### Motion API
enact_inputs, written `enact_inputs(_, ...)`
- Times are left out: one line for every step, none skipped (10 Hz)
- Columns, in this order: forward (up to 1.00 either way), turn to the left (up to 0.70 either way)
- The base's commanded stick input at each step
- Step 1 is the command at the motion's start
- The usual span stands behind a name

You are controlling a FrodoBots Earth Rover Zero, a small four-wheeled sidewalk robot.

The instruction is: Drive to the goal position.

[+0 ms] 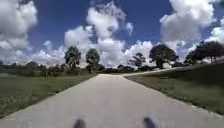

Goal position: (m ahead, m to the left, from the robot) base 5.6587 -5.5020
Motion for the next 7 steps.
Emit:
enact_inputs(0.70, 0.00)
enact_inputs(0.70, 0.00)
enact_inputs(0.70, 0.00)
enact_inputs(0.70, 0.00)
enact_inputs(0.70, 0.00)
enact_inputs(0.70, 0.00)
enact_inputs(0.70, 0.00)
